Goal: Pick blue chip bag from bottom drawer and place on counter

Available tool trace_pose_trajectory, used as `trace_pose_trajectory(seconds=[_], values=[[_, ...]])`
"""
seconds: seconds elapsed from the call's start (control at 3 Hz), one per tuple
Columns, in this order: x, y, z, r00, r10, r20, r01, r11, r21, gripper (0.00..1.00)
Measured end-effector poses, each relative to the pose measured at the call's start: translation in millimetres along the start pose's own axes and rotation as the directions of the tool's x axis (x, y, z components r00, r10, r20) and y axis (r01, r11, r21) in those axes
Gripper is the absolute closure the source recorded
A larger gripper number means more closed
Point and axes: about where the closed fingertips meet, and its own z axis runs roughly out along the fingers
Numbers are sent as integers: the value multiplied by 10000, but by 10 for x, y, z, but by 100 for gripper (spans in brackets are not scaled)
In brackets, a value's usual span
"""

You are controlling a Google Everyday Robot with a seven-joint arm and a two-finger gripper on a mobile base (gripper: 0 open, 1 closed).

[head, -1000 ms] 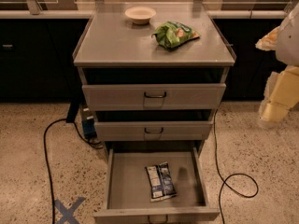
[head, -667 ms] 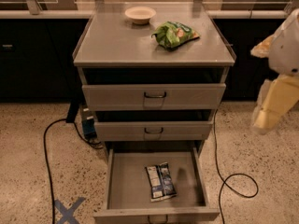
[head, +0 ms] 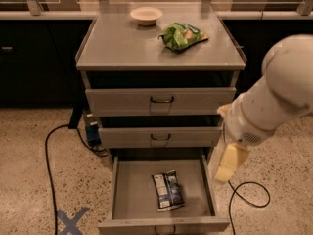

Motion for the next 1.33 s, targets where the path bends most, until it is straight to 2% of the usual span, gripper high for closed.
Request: trace_pose_trajectory(seconds=[0.33,0.67,1.0,1.33], values=[[149,187,1035,9999,-21,165,26,9994,-331,0],[149,187,1035,9999,-21,165,27,9994,-331,0],[171,189,1272,9998,-108,140,110,9999,-133,0],[158,120,1916,9995,-131,286,136,9998,-172,0]])
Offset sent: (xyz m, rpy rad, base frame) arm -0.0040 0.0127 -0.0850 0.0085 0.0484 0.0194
